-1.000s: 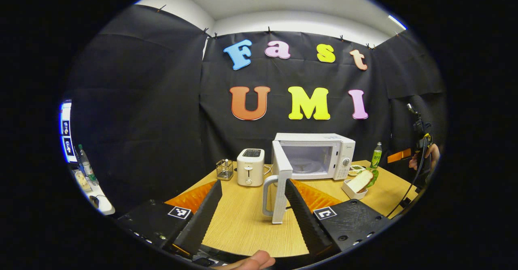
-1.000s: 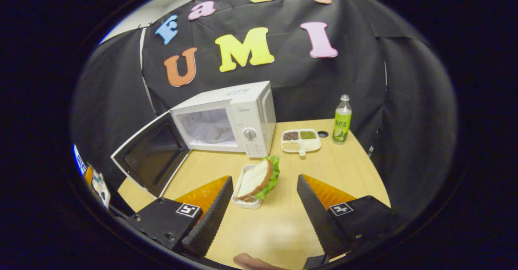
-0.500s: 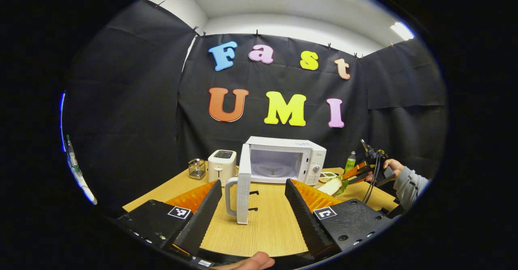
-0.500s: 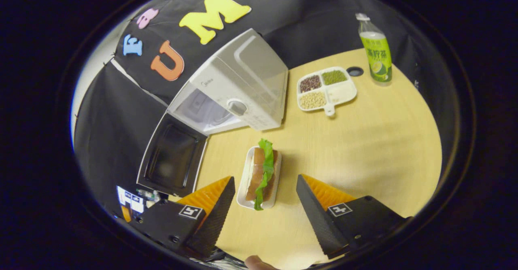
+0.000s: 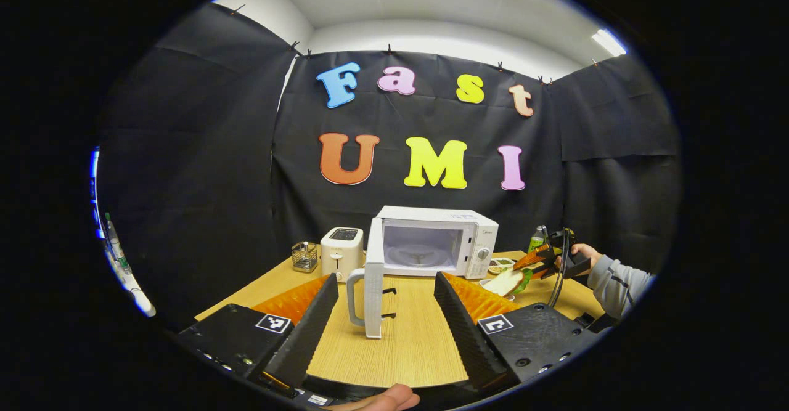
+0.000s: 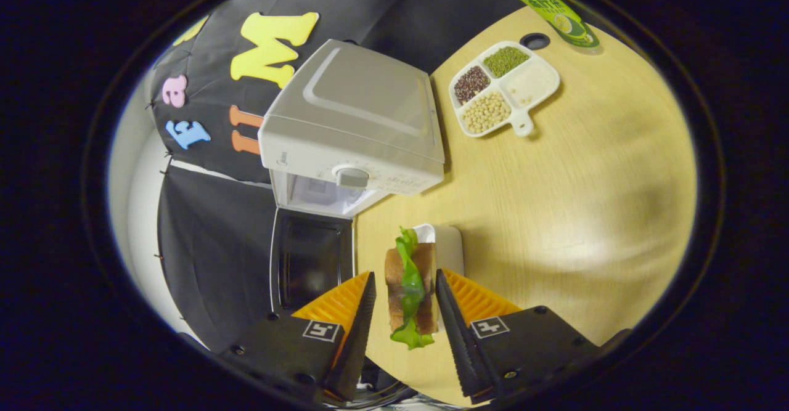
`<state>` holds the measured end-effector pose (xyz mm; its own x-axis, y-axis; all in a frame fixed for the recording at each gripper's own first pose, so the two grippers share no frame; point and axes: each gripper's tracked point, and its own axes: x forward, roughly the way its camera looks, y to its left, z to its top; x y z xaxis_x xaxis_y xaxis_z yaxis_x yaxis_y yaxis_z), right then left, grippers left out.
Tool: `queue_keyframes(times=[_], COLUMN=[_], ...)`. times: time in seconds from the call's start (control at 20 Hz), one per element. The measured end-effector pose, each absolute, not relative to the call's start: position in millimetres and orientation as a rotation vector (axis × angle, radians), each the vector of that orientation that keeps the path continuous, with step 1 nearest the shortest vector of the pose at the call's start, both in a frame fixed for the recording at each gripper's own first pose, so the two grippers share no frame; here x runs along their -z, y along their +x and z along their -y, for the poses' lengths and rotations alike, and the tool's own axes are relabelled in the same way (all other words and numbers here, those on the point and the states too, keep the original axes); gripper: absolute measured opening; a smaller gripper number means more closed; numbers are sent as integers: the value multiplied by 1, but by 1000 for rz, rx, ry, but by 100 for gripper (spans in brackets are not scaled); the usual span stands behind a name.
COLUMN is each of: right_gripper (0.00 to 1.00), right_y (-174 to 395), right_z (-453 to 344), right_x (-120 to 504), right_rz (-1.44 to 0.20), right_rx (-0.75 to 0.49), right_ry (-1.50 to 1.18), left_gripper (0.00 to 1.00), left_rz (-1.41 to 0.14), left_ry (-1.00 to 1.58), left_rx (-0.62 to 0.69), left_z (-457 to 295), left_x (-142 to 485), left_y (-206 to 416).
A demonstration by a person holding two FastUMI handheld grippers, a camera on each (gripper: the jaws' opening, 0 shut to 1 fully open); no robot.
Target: Open the microwave oven with the left hand, put the food in, and close the microwave oven.
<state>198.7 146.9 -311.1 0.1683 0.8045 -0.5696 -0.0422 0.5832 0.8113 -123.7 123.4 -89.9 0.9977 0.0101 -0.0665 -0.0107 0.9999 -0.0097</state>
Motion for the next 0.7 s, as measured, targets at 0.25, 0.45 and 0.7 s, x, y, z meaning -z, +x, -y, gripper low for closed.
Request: queue_keyframes(times=[0.25,0.45,0.7], right_gripper=[39,34,34], right_y=[188,169,146], right_z=[-146,-155,-170], right_x=[314,296,253], right_rz=[-1269,-1220,-1109], right_rx=[-610,-586,-600], right_ry=[675,569,383], left_gripper=[94,94,94], left_rz=[-64,-53,-21], left_ry=[-8,-37,-29], left_rx=[16,18,17], left_z=[-123,-133,-146], left_x=[92,90,83], left_y=[-140,-152,-162])
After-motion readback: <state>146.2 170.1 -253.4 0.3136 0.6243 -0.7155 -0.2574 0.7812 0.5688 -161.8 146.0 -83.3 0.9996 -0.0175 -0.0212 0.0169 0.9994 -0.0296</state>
